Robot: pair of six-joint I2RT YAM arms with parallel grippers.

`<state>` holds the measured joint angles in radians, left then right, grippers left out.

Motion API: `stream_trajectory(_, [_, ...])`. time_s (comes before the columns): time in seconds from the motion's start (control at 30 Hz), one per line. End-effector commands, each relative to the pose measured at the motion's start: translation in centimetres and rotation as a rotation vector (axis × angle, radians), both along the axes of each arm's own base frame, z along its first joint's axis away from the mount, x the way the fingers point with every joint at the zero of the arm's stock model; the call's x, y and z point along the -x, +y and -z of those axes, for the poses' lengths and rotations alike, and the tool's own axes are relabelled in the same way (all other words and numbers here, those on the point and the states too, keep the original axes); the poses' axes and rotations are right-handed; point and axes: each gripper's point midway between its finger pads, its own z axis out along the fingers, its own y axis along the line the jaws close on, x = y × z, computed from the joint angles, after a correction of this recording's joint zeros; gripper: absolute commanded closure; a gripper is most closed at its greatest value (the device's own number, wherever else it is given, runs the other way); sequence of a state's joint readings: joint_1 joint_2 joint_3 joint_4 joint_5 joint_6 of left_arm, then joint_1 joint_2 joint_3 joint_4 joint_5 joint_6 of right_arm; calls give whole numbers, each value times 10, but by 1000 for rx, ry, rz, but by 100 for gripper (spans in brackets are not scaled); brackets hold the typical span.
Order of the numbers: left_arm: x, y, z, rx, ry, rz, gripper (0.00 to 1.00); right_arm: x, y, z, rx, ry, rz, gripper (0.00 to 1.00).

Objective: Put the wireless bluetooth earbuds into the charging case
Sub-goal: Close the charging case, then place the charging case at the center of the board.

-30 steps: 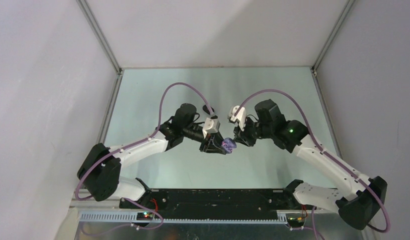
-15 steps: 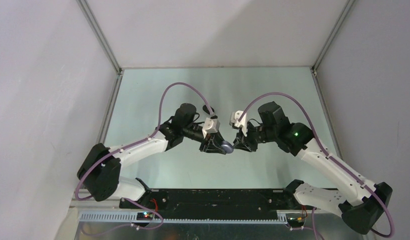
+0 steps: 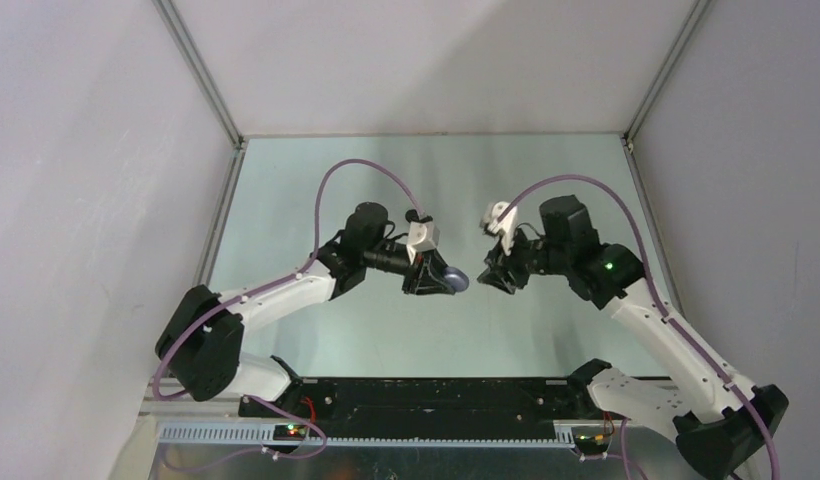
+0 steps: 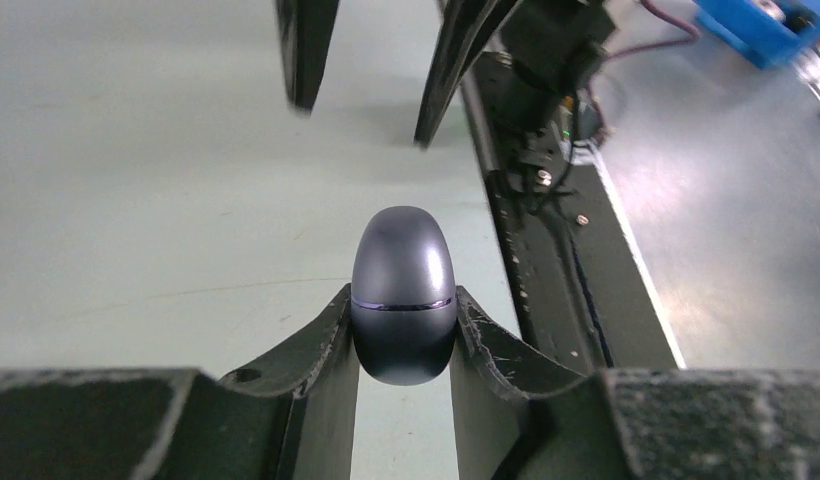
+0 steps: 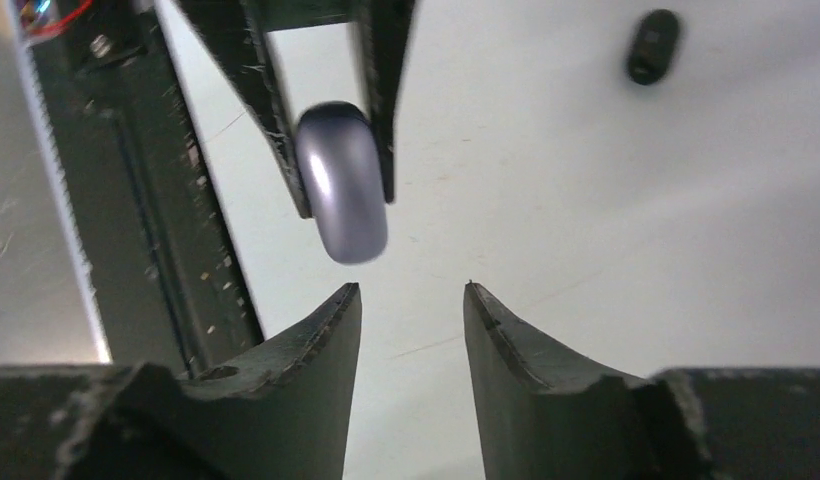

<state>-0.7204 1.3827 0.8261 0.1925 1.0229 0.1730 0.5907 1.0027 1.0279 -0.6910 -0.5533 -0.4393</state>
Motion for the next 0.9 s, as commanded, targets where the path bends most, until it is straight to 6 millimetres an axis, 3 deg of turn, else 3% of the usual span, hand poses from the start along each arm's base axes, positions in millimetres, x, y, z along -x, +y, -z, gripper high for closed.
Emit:
stream_trajectory(0.0, [-51, -5, -26, 57, 51, -212, 94, -42, -30, -37, -81, -102, 227, 50])
stream_trajectory(0.2, [-113, 11, -16, -31, 63, -439, 93, -64, -61, -40, -110, -131, 375, 35])
stream_trajectory(0.3, [-133, 16, -10, -63, 55, -497, 92, -80, -74, -32, -79, -143, 447, 27])
stream_trajectory(0.4, [-151, 18, -9, -92, 60, -528, 91, -91, -84, -23, -53, -135, 498, 26])
stream_trajectory(0.5, [-174, 8, -9, -93, 99, -563, 92, -101, -96, -19, -32, -146, 555, 25])
stream_trajectory(0.6, [-192, -10, -2, -82, 244, -588, 92, -108, -106, -16, -19, -149, 598, 24])
stream_trajectory(0.8, [-228, -47, 28, -71, 466, -588, 90, -114, -125, -14, -22, -140, 656, 24])
stream_trajectory(0.87, [-240, -54, 51, -98, 523, -609, 88, -114, -128, -16, -25, -144, 665, 24])
